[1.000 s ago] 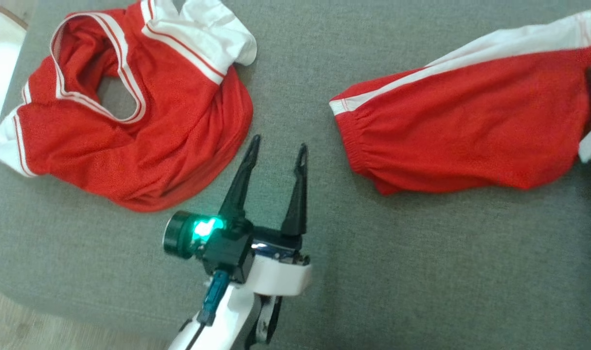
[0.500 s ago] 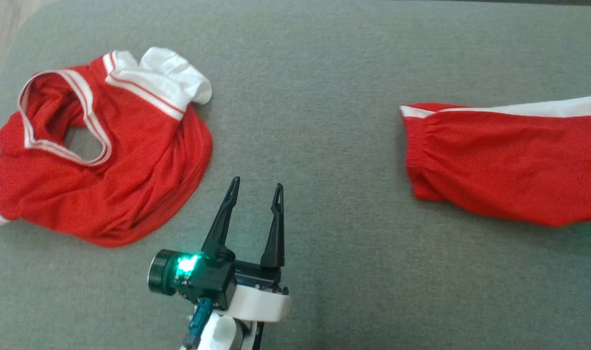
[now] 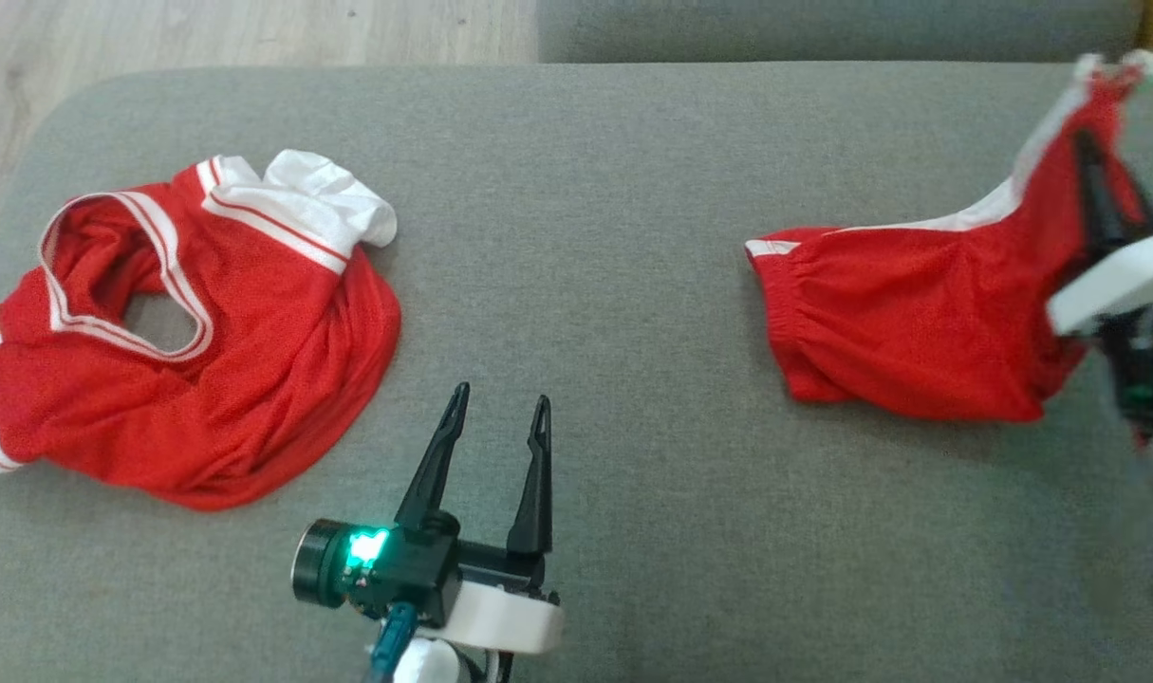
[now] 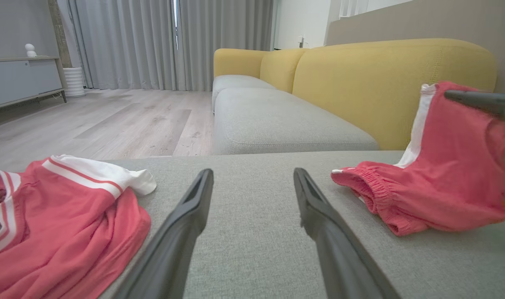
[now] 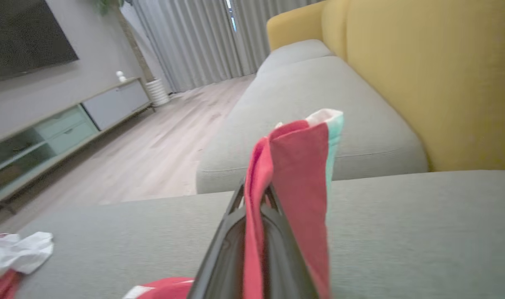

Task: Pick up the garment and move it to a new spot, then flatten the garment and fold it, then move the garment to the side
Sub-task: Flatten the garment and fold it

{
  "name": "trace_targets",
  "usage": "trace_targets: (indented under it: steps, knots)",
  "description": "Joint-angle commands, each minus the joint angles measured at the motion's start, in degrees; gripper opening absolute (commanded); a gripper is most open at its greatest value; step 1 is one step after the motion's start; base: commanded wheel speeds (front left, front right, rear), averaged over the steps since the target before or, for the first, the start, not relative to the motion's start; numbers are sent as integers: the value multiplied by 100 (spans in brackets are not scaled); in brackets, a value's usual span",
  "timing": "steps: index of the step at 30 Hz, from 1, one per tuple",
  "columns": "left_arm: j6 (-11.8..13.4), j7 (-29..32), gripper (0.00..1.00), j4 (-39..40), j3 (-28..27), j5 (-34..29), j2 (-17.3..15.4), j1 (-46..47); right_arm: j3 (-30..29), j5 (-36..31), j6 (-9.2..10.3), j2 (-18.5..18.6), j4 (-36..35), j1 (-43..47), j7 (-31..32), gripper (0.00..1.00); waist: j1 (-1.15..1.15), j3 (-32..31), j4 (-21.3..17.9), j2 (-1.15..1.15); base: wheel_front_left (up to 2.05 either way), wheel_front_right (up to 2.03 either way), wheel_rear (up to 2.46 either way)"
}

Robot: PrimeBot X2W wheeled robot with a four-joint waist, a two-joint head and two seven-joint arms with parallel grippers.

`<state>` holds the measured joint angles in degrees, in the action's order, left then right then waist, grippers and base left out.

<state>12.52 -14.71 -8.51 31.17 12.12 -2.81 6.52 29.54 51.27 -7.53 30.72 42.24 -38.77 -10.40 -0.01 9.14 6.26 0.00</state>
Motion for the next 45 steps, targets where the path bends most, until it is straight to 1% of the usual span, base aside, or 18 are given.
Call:
trace_targets:
  steps: [1, 5, 10, 11, 12, 13, 16, 18, 21, 22, 23, 25, 28, 30, 33, 38, 41, 45]
  knots:
    - [-33, -29, 100, 157, -211, 33, -7, 88, 74, -27, 4, -127, -317, 133, 29, 0, 1, -47, 52, 0, 0, 0, 0]
    - [-63, -29, 100, 142, -182, 56, -7, 67, 150, -99, 4, -753, -581, 307, 175, 0, 1, -77, 164, 0, 0, 0, 0]
    - [-58, -29, 100, 126, -118, 106, -7, 87, 243, -269, 4, -1633, -481, 473, 161, 0, 1, -72, 333, 0, 0, 0, 0]
    - [-58, -29, 100, 115, -100, 115, -7, 90, 262, -280, 4, -1778, -453, 498, 165, 17, 1, -81, 364, 0, 0, 0, 0]
    - [-52, -29, 100, 106, -91, 122, -7, 88, 261, -304, 4, -1889, -421, 516, 148, 98, 1, -96, 385, 0, 0, 0, 0]
    - [-41, -29, 100, 97, -88, 128, -7, 81, 260, -329, 4, -1973, -403, 535, 123, 100, 1, -120, 400, 0, 0, 0, 0]
    - [-7, -29, 100, 57, -123, 127, -7, 25, 269, -390, 4, -2026, -484, 622, 41, 100, 1, -230, 387, 0, 0, 0, 0]
    - [4, -29, 100, 27, -187, 115, -7, -50, 217, -457, 4, -1911, -588, 712, -58, 100, 1, -347, 332, 0, 0, 0, 0]
    - [14, -29, 100, 20, -321, 107, -7, -216, 111, -652, 4, -1605, -754, 945, -194, 100, 1, -573, 207, 0, 0, 0, 0]
    - [14, -29, 100, 20, -321, 107, -7, -216, 111, -652, 4, -1605, -754, 945, -194, 100, 1, -573, 207, 0, 0, 0, 0]
    - [17, -29, 100, 33, -429, 105, -7, -349, 4, -850, 4, -1383, -903, 1158, -305, 100, 1, -730, 107, 0, 0, 0, 0]
    - [15, -29, 100, 44, -558, 95, -7, -484, -151, -1056, 4, -1202, -1129, 1426, -400, 100, 1, -893, 1, 0, 0, 0, 0]
    - [3, -29, 100, 106, -761, 47, -8, -667, -496, -1304, 4, -1049, -1443, 1891, -448, 100, 1, -1047, -125, 0, 0, 0, 0]
    - [1, -29, 100, 190, -912, -5, -9, -773, -844, -1548, 4, -1025, -1827, 2209, -455, 100, 1, -1134, -189, 0, 0, 0, 0]
    - [-18, -29, 100, 310, -1116, -86, -10, -927, -1422, -2117, 4, -1088, -2318, 2794, -457, 100, 1, -1257, -237, 0, 0, 0, 0]
    - [-161, -29, 100, 355, -1368, -172, -16, -1201, -2212, -3126, 4, -1475, -3063, 3810, -459, 100, 1, -1423, -261, 0, 0, 0, 0]
    - [-241, -29, 100, 394, -1498, -238, -17, -1370, -2435, -3627, 4, -1710, -3303, 4341, -459, 100, 1, -1495, -287, 0, 0, 0, 0]
    - [-309, -29, 100, 427, -1626, -323, -15, -1580, -2528, -3879, 4, -1958, -3397, 4765, -459, 100, 1, -1538, -334, 0, 0, 0, 0]
